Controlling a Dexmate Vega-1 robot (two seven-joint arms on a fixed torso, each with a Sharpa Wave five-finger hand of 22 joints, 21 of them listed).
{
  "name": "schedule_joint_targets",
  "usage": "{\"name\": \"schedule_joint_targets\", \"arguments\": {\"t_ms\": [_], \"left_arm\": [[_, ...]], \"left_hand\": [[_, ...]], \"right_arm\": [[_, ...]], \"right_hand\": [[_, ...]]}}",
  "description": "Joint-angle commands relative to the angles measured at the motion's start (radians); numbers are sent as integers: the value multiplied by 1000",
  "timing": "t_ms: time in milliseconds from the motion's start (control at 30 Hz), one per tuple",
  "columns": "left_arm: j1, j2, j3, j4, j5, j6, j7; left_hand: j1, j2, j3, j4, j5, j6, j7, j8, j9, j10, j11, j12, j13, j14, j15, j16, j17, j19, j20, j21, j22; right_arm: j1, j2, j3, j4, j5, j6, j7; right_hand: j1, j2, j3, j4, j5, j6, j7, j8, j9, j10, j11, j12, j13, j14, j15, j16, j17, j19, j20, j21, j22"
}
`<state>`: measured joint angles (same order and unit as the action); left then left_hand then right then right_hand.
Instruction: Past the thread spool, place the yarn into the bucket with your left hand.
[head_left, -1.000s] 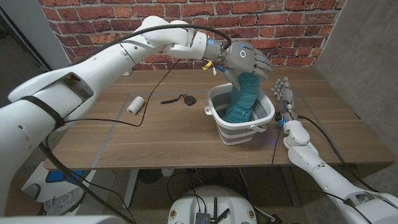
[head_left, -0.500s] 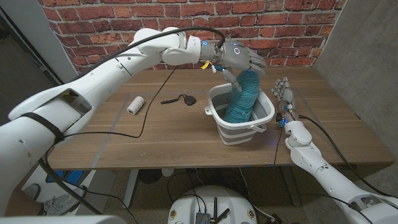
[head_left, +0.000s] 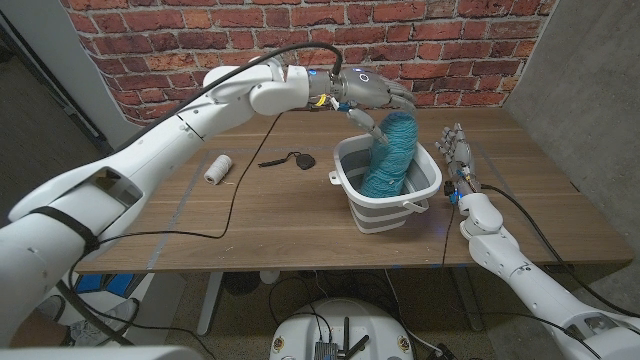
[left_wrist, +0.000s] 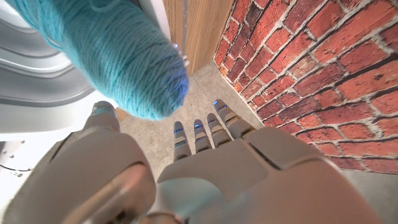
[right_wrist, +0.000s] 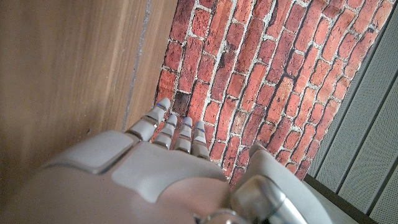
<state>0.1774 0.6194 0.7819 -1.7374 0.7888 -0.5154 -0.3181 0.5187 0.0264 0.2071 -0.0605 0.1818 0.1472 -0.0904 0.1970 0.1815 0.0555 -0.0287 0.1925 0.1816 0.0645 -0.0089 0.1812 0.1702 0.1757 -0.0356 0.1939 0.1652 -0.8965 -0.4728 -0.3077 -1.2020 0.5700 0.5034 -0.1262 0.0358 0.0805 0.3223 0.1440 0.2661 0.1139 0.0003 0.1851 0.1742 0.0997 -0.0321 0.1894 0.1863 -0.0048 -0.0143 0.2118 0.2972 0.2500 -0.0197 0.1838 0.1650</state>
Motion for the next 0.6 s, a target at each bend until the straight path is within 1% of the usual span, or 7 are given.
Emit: {"name": "schedule_joint_targets", "arguments": {"t_ms": [33,267,367,600], "left_arm": [[166,30,-114,-78,-72,133,36],[227,34,-138,-100,-111,205,77],[249,37,-145,-108,-129,243,81],[316,34,-170,-114,-209,324,120]], "left_hand": [[-13,6,3,7,0,10,5,4,1,6,4,4,2,3,7,1,4,4,-41,-3,2],[-20,11,3,8,-1,15,7,4,1,9,5,5,2,4,7,0,3,4,-39,-4,2],[-24,16,5,9,-1,16,9,3,0,9,2,4,2,4,6,0,3,5,-40,-4,2],[-33,29,8,13,-2,17,10,1,0,8,2,3,1,5,5,0,3,6,-40,-4,3]], "right_arm": [[-9,-14,3,-16,1,-24,2],[-12,-22,4,-21,0,-31,3],[-12,-27,3,-22,0,-36,7],[-17,-39,5,-28,-2,-40,10]], "right_hand": [[-10,49,8,3,-3,5,1,4,4,0,0,2,2,-7,3,8,2,4,5,3,2],[-10,49,9,3,-3,5,-1,4,4,0,1,2,2,-7,3,8,1,3,5,3,2],[-10,49,9,3,-3,5,0,4,4,-1,1,2,2,-8,2,8,1,3,4,3,2],[-10,48,10,3,-4,2,0,3,4,-1,1,2,2,-11,0,7,2,2,2,3,2]]}}
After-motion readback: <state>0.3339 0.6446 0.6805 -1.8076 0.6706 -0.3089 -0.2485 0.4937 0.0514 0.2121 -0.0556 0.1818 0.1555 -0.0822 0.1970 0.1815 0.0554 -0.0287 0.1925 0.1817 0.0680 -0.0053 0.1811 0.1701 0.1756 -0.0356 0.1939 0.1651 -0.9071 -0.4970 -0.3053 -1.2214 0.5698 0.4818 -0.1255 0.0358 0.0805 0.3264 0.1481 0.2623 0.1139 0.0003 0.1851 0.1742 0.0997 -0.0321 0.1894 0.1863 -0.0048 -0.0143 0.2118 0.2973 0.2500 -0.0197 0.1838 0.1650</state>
